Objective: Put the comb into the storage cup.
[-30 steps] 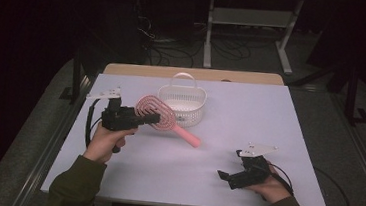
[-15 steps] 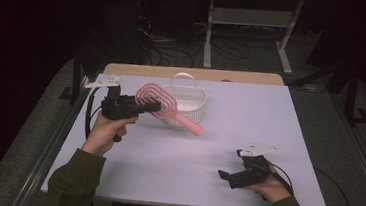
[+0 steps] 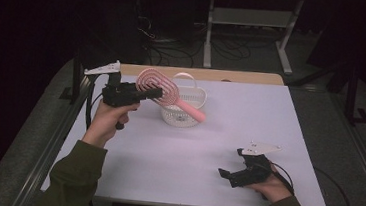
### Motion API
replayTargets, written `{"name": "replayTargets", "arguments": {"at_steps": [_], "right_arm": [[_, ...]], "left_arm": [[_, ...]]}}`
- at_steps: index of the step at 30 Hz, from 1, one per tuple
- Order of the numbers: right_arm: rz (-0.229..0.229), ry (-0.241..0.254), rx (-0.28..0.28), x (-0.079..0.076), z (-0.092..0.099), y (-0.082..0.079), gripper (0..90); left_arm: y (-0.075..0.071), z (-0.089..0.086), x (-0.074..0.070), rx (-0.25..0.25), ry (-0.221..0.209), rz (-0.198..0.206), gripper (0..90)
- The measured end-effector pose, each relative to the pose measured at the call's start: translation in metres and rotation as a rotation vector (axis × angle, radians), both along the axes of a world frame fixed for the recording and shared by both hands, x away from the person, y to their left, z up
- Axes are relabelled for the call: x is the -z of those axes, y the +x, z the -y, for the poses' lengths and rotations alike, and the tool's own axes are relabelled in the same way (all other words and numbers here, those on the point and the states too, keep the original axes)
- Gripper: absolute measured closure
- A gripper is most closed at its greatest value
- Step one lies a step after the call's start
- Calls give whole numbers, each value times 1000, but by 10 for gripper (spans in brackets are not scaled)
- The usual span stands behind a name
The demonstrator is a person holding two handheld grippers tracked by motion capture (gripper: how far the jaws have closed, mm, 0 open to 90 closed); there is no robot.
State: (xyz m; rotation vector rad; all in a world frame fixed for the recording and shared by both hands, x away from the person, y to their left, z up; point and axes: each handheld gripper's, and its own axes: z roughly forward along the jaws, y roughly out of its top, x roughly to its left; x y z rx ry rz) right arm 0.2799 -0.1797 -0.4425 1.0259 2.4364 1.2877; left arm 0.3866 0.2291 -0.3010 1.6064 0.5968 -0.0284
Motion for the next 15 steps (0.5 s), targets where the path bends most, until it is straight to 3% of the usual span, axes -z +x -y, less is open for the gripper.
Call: {"name": "replayTargets", "arguments": {"at_steps": [15], "right_arm": [[-3,1,3,0,1,0,0]], "left_arm": [[19,-4,-13,-48,2,17,652]]}}
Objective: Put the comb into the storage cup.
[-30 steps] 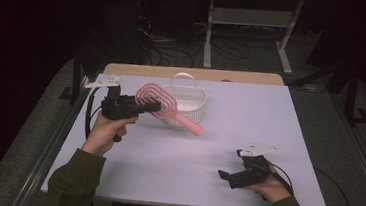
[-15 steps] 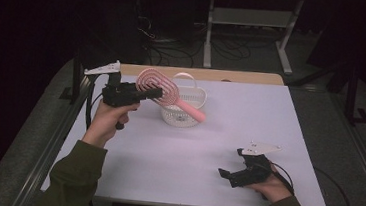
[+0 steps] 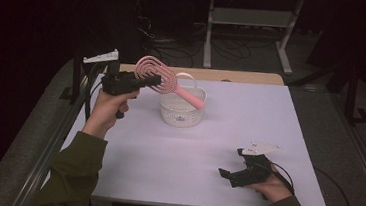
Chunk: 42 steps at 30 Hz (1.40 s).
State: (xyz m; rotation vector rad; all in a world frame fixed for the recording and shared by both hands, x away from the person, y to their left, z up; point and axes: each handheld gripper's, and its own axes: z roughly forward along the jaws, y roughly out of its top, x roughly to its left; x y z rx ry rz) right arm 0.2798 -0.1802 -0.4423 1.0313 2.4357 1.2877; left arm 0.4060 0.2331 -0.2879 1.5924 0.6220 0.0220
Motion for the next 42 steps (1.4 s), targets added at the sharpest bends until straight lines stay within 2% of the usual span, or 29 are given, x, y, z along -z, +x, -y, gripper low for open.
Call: {"name": "replayTargets", "arguments": {"at_steps": [10,16,28,42], "right_arm": [[-1,-2,2,0,0,0,0],[1,-2,1,0,1,0,0],[6,-1,0,-1,1,0,0],[9,-8,-3,-1,0,-1,0]], "left_arm": [[12,-3,8,-62,2,-7,652],[18,-1,15,-82,1,-18,652],[31,7,41,-144,7,-77,651],[39,15,66,-162,28,-133,651]]}}
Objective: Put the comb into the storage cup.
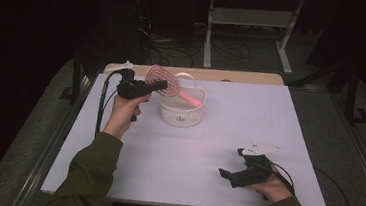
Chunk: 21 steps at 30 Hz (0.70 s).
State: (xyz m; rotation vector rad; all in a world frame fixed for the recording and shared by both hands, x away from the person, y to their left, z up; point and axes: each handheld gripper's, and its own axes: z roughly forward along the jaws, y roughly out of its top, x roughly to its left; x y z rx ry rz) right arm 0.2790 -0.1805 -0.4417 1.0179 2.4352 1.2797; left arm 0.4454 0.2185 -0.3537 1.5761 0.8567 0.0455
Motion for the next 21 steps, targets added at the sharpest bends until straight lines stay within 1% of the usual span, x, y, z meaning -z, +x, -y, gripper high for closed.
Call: {"name": "replayTargets", "arguments": {"at_steps": [7,12,13,16,21], "right_arm": [[1,1,-1,0,0,0,0],[0,1,-1,0,0,0,0],[-1,1,-1,0,0,0,0],[0,2,-1,0,0,0,0],[0,2,-2,0,0,0,0]], "left_arm": [[3,0,7,-13,9,-19,651],[4,5,13,-12,24,-33,650],[4,5,13,-12,24,-33,650],[5,9,16,-12,42,-37,650],[6,12,18,-13,47,-42,650]]}}
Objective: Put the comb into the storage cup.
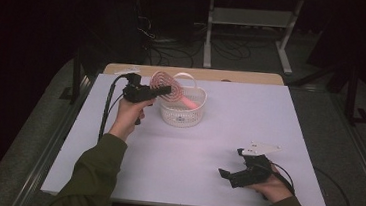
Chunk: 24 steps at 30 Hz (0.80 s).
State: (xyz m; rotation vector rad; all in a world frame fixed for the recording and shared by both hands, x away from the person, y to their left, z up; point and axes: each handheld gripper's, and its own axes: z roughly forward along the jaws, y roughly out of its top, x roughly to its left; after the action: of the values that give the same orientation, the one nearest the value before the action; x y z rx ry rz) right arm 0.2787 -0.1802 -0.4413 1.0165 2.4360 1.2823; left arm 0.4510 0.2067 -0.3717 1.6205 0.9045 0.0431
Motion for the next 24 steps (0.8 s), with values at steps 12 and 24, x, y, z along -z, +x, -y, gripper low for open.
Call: {"name": "replayTargets", "arguments": {"at_steps": [12,24], "right_arm": [[0,-4,-1,0,0,0,0],[-1,-3,1,0,0,0,0]], "left_arm": [[2,1,3,-4,10,-14,649],[3,3,6,-3,41,-23,646]]}}
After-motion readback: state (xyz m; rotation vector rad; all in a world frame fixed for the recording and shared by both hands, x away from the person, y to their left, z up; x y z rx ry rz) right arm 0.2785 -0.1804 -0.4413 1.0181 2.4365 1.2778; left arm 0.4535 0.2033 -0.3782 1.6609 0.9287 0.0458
